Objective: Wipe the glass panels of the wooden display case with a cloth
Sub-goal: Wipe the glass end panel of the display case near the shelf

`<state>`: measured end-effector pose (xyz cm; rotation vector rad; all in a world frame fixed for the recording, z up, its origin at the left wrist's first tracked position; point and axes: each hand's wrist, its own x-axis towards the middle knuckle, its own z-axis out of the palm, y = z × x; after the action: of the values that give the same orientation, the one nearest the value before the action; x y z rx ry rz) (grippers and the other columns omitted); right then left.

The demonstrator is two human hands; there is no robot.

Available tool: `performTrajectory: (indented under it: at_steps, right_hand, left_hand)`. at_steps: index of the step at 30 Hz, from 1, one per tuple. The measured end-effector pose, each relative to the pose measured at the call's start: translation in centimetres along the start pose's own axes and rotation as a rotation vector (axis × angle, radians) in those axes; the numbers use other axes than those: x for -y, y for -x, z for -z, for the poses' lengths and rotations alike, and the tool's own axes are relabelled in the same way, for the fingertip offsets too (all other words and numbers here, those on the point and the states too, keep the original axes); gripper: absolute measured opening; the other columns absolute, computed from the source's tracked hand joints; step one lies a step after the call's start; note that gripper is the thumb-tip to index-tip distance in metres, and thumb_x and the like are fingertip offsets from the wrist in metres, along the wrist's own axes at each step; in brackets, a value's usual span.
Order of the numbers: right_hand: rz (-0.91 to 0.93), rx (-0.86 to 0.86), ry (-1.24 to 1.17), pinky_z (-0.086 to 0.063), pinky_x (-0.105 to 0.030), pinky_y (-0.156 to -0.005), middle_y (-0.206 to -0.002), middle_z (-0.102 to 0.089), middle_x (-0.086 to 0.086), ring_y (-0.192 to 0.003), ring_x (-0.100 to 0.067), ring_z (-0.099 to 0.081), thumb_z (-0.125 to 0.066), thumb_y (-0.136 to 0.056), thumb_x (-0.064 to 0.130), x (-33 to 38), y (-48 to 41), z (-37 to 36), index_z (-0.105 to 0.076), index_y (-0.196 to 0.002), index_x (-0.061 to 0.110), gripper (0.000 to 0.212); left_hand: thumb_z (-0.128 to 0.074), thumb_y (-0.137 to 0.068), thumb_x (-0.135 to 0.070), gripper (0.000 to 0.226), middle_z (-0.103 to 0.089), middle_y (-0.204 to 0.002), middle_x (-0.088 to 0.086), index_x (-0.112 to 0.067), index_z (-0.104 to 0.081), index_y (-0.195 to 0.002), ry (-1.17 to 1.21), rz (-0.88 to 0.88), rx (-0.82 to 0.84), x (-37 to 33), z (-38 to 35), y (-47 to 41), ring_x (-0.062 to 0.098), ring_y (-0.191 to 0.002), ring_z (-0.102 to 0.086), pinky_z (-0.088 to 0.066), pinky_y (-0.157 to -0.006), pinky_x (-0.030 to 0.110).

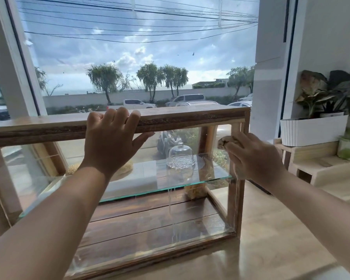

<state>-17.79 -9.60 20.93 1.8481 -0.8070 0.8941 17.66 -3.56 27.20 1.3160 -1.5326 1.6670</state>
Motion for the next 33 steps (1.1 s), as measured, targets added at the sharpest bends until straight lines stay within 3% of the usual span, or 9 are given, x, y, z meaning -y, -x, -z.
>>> performTrajectory:
  at_steps: [6, 10, 14, 16, 20, 26, 30, 33]
  right_hand:
    - [-0.16, -0.112, -0.041, -0.049, -0.033, -0.043, -0.094, -0.058, -0.011, -0.073, -0.031, -0.06, -0.057, -0.096, 0.017, 1.3, -2.0, -0.3, -0.053, -0.098, 0.016, 0.005]
    - [0.069, -0.02, -0.002, -0.051, -0.036, -0.042, -0.095, -0.06, -0.011, -0.07, -0.03, -0.06, -0.074, -0.085, 0.014, 0.0, -0.6, -0.6, -0.047, -0.1, 0.019, 0.031]
    - [-0.048, -0.125, 0.066, -0.049, -0.035, -0.042, -0.091, -0.056, -0.011, -0.069, -0.03, -0.058, -0.065, -0.094, 0.017, -1.0, -2.2, -0.7, -0.048, -0.099, 0.017, 0.017]
    - [-0.022, -0.13, 0.035, -0.052, -0.04, -0.045, -0.093, -0.056, -0.013, -0.07, -0.031, -0.058, -0.064, -0.096, 0.019, -0.2, -2.3, -1.4, -0.048, -0.099, 0.017, 0.016]
    - [0.326, -0.118, 0.041, -0.053, -0.045, -0.061, -0.109, -0.056, -0.017, -0.082, -0.035, -0.057, -0.061, -0.09, 0.008, -1.7, -0.8, -1.8, -0.052, -0.105, 0.015, 0.019]
    - [0.24, -0.267, 0.079, -0.045, -0.046, -0.072, -0.114, -0.048, -0.017, -0.088, -0.036, -0.049, -0.052, -0.097, 0.01, -1.7, -2.8, -2.8, -0.052, -0.112, 0.014, 0.016]
    - [0.419, -0.185, 0.058, -0.047, -0.049, -0.073, -0.119, -0.047, -0.019, -0.091, -0.037, -0.048, -0.046, -0.095, 0.008, -2.5, -0.9, -3.1, -0.051, -0.114, 0.013, 0.02]
    - [0.377, -0.196, 0.09, -0.046, -0.048, -0.071, -0.117, -0.048, -0.018, -0.089, -0.036, -0.048, -0.049, -0.094, 0.007, -3.4, -1.7, -2.7, -0.051, -0.113, 0.013, 0.021]
  left_hand:
    - [-0.034, -0.103, -0.063, 0.059, -0.054, -0.095, 0.012, -0.009, -0.055, -0.114, -0.002, 0.007, 0.017, 0.0, 0.1, 0.1, 0.032, -0.082, -0.052, -0.033, -0.067, 0.044]
    - [-0.033, -0.103, -0.063, 0.059, -0.054, -0.095, 0.012, -0.01, -0.055, -0.114, -0.003, -0.004, 0.021, 0.0, 0.1, 0.0, 0.032, -0.081, -0.052, -0.032, -0.067, 0.043]
    - [-0.034, -0.102, -0.063, 0.058, -0.054, -0.096, 0.011, -0.01, -0.055, -0.114, -0.018, 0.002, 0.023, 0.0, 0.0, 0.0, 0.031, -0.082, -0.051, -0.032, -0.067, 0.043]
    - [-0.035, -0.102, -0.063, 0.058, -0.054, -0.096, 0.012, -0.01, -0.055, -0.113, -0.025, -0.002, 0.016, 0.0, 0.0, 0.1, 0.031, -0.082, -0.051, -0.033, -0.067, 0.043]
    - [-0.035, -0.102, -0.064, 0.059, -0.055, -0.096, 0.011, -0.01, -0.056, -0.112, -0.034, -0.002, 0.006, 0.0, 0.0, 0.0, 0.031, -0.083, -0.051, -0.033, -0.067, 0.042]
    - [-0.035, -0.102, -0.063, 0.059, -0.055, -0.096, 0.011, -0.009, -0.057, -0.111, -0.035, -0.004, 0.0, -0.1, 0.0, 0.0, 0.03, -0.081, -0.051, -0.033, -0.067, 0.042]
    - [-0.033, -0.103, -0.063, 0.06, -0.056, -0.097, 0.011, -0.009, -0.058, -0.112, -0.043, -0.006, 0.005, -0.1, 0.1, 0.0, 0.03, -0.081, -0.051, -0.032, -0.067, 0.042]
    - [-0.032, -0.103, -0.063, 0.06, -0.056, -0.098, 0.011, -0.01, -0.057, -0.112, -0.041, -0.005, 0.012, -0.1, 0.1, 0.0, 0.03, -0.082, -0.052, -0.032, -0.067, 0.042]
